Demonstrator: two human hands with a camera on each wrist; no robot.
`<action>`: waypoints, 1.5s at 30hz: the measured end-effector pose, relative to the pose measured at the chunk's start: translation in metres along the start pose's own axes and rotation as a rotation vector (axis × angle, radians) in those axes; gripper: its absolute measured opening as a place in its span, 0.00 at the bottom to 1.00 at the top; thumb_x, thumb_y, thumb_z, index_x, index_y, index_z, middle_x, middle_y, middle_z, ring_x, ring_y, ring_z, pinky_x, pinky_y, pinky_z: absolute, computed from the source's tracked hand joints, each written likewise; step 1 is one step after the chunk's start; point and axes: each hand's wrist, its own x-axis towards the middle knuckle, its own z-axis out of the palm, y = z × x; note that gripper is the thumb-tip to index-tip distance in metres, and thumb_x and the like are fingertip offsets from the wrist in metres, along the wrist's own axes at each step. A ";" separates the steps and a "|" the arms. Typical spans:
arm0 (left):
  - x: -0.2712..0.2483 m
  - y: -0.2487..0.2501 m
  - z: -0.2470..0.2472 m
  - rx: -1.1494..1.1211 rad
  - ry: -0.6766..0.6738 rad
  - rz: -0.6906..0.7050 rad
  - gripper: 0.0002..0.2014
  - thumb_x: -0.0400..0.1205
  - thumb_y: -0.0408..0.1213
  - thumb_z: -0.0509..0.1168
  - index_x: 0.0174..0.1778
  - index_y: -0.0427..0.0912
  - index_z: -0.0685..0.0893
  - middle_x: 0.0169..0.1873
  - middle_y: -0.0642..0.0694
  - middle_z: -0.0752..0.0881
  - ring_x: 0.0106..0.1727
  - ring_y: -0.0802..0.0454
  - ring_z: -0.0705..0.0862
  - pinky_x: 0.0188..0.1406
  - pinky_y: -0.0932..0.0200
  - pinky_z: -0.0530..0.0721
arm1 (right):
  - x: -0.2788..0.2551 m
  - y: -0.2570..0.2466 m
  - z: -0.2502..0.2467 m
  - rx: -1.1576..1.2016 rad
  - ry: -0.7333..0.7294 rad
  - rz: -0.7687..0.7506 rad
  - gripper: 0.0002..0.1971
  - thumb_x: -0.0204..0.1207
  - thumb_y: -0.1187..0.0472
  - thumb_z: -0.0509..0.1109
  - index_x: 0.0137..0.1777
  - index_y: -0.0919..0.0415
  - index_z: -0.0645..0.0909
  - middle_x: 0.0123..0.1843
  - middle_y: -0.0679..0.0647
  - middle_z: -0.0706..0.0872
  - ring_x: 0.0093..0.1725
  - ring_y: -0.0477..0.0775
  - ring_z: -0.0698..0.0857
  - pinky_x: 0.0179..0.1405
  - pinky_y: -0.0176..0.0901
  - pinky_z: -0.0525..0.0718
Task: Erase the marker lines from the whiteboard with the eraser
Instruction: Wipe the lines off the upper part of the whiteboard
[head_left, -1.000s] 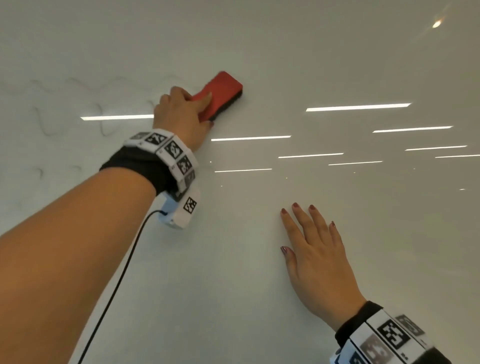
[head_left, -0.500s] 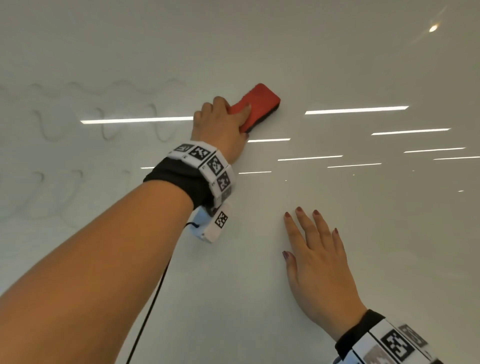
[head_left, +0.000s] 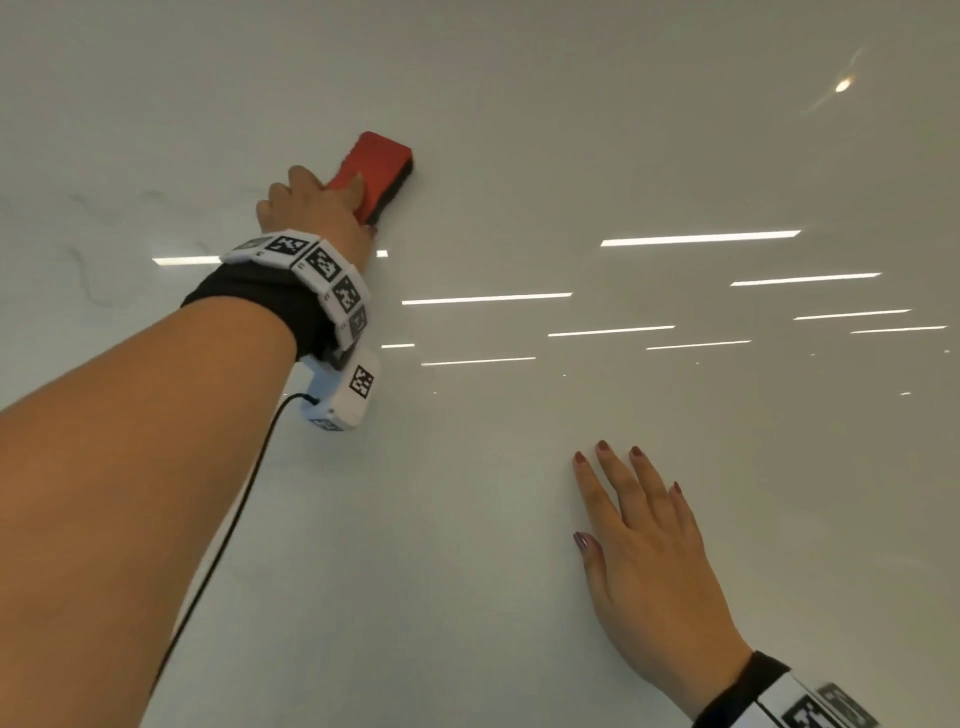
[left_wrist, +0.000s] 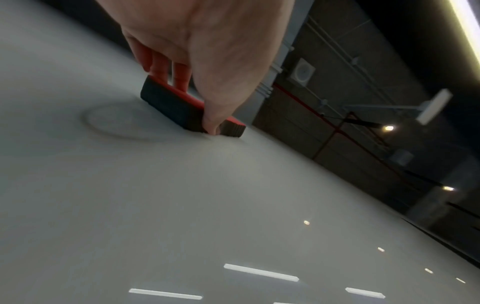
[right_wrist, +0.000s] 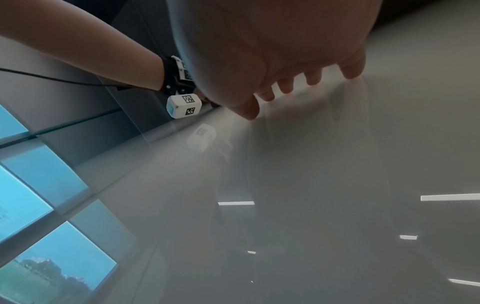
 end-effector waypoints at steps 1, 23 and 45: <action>-0.008 0.008 0.001 -0.008 0.000 0.049 0.26 0.81 0.51 0.60 0.77 0.57 0.65 0.62 0.33 0.71 0.61 0.32 0.71 0.63 0.43 0.68 | 0.000 -0.003 -0.001 0.010 0.002 0.010 0.29 0.80 0.49 0.49 0.82 0.52 0.58 0.81 0.52 0.65 0.80 0.58 0.60 0.71 0.62 0.69; -0.122 -0.032 0.018 -0.062 -0.016 0.354 0.28 0.80 0.50 0.61 0.77 0.62 0.64 0.68 0.41 0.70 0.64 0.37 0.70 0.62 0.46 0.66 | -0.018 -0.082 0.009 0.056 -0.052 -0.055 0.30 0.80 0.49 0.48 0.83 0.48 0.55 0.83 0.52 0.61 0.82 0.58 0.56 0.77 0.62 0.59; -0.055 -0.068 0.002 -0.066 -0.030 -0.025 0.28 0.81 0.52 0.61 0.77 0.60 0.64 0.66 0.37 0.70 0.64 0.34 0.70 0.66 0.43 0.66 | -0.018 -0.076 0.009 0.077 -0.050 -0.121 0.29 0.80 0.50 0.50 0.83 0.51 0.59 0.82 0.54 0.62 0.81 0.61 0.59 0.73 0.65 0.58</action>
